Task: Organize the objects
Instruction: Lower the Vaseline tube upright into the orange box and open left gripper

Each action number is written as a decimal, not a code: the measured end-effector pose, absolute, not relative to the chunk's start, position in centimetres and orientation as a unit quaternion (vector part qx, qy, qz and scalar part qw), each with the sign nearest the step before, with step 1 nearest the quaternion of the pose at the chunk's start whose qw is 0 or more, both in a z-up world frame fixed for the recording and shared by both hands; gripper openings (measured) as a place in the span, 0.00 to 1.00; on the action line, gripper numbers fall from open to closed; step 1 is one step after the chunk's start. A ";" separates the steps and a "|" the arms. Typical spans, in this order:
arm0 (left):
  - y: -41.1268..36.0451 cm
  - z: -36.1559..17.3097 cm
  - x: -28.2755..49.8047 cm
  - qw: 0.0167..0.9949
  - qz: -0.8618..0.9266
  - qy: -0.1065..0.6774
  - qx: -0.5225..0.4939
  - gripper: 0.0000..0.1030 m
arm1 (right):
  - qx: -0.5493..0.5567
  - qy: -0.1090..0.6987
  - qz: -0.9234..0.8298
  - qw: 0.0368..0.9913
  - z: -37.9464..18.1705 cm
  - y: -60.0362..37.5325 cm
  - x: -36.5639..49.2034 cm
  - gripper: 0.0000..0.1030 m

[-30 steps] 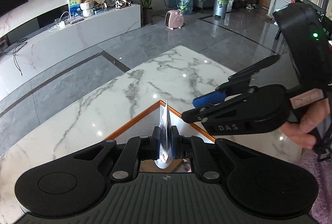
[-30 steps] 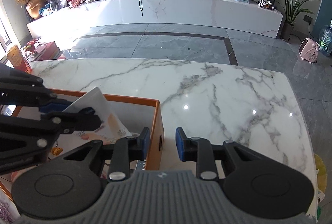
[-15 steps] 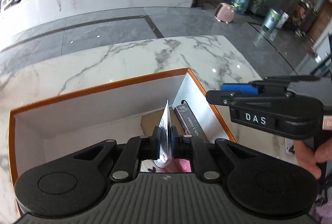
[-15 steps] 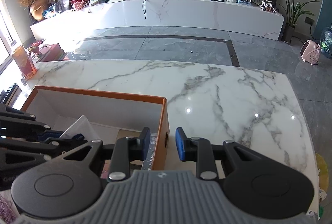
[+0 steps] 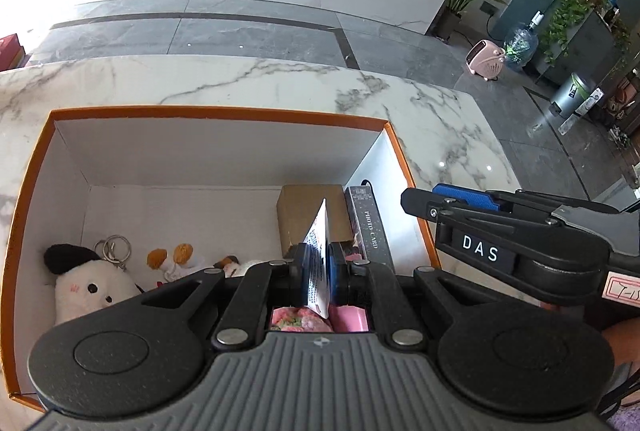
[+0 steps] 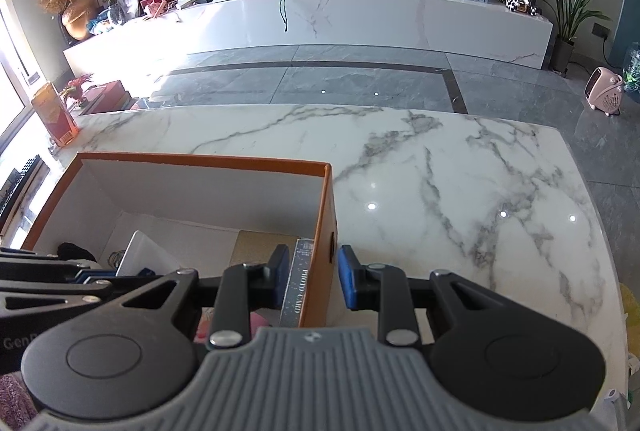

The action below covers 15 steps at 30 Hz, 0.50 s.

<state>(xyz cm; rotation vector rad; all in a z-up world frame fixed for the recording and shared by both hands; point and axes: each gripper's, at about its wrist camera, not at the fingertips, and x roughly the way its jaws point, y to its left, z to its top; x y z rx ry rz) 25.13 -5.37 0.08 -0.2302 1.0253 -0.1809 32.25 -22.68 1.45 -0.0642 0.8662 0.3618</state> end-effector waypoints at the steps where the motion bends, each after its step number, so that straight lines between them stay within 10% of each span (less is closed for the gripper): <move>1: -5.4 -0.3 25.2 0.860 -0.083 0.490 -0.114 0.10 | -0.031 0.417 0.174 0.891 1.4 -22.7 32.2 0.28; 15: -6.0 -3.4 25.9 0.852 -0.079 0.494 -0.155 0.11 | -0.003 0.435 0.183 0.882 -0.4 -22.5 31.3 0.27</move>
